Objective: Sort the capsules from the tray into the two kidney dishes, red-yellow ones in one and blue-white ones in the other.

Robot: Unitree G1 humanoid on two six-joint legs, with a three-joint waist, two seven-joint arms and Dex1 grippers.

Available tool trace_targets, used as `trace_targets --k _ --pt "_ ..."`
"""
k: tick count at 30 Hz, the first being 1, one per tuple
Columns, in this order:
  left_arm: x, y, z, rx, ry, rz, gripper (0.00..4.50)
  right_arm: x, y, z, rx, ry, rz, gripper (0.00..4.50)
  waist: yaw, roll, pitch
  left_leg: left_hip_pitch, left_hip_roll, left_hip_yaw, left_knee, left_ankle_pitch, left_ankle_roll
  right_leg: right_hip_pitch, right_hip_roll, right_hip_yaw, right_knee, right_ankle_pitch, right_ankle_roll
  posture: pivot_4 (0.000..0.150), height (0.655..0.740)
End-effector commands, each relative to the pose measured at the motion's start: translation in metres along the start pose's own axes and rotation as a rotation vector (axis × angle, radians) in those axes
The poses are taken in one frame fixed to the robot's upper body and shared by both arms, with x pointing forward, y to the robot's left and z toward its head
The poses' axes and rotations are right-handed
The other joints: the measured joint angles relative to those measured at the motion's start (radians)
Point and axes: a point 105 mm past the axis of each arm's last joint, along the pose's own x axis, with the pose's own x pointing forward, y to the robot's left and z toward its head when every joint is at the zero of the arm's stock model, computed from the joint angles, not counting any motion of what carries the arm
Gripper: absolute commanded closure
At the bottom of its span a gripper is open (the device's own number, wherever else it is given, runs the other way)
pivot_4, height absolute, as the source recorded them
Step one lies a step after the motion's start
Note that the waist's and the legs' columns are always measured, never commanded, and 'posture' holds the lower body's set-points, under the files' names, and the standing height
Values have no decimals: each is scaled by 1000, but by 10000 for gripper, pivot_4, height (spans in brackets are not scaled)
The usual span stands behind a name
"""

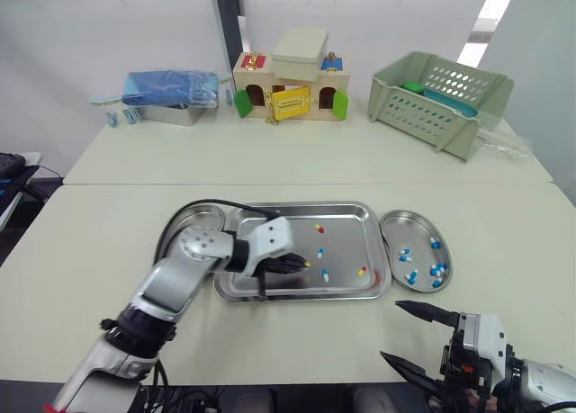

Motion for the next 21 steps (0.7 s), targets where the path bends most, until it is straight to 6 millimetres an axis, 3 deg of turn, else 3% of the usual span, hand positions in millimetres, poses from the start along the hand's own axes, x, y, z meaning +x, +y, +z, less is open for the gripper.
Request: trace_targets --k 1,7,14,21 --pt "-33 10 4 -41 -13 139 44573 0 1 6 -38 -16 64 0 0 0 0 0 0 0 0 0 0 0 0 0 0 0 0 1500 7400" --pt "-95 21 -22 -161 61 411 44573 9 -7 13 -66 -31 140 0 -1 0 0 0 0 0 0 0 0 0 0 0 0 0 0 1500 7400" --pt "-154 24 -55 -294 126 692 44573 18 -12 18 -71 -47 189 0 4 -1 0 0 0 0 0 0 0 0 0 0 -1 0 0 1500 7400" --pt "-162 18 -69 -345 136 755 44573 20 -17 18 -69 -52 207 0 4 -1 0 0 0 0 0 0 0 0 0 0 0 0 0 1500 7400"
